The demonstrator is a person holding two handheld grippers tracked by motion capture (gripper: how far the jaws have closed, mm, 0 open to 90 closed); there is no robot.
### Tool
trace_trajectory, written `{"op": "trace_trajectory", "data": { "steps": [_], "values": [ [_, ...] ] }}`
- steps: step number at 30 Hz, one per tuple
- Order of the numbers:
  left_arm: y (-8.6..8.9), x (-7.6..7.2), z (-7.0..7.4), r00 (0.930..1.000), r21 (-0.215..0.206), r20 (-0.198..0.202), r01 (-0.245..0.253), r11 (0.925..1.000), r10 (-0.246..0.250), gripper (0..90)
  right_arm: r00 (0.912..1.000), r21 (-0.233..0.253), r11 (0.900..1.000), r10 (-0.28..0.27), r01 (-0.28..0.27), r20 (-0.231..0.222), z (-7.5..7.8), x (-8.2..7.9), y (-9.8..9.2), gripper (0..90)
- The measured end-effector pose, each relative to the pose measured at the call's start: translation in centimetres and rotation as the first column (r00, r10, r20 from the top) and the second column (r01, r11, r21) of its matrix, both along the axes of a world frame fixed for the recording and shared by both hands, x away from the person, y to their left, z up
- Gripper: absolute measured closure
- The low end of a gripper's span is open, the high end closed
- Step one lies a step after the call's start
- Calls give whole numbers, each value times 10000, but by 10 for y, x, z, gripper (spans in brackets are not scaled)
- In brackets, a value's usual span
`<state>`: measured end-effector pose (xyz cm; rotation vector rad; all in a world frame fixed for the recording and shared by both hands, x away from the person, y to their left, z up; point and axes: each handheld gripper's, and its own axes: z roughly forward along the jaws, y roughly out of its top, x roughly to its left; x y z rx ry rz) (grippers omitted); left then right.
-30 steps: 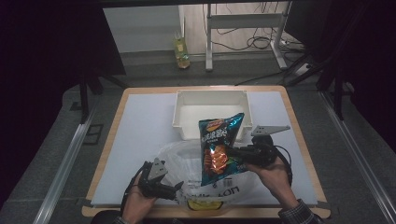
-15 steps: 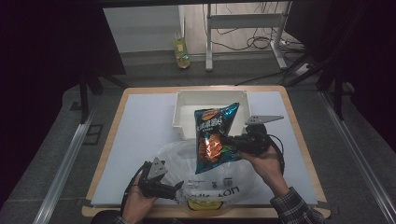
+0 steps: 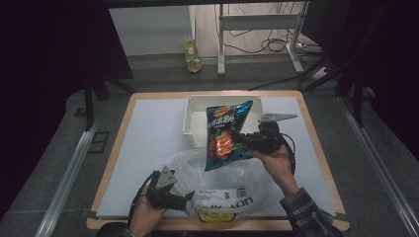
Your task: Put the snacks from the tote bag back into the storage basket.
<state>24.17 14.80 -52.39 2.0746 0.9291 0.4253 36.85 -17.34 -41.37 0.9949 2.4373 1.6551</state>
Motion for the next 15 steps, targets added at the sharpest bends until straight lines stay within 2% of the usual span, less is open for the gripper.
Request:
{"op": "trace_trajectory", "data": {
  "steps": [15],
  "values": [
    [-1, 0, 0, 10000, -6, -20, 55, 10000, -55, 15, 9981, 344, 9978, -574, 566, 231, 1, 31, 3, 891]
  ]
}}
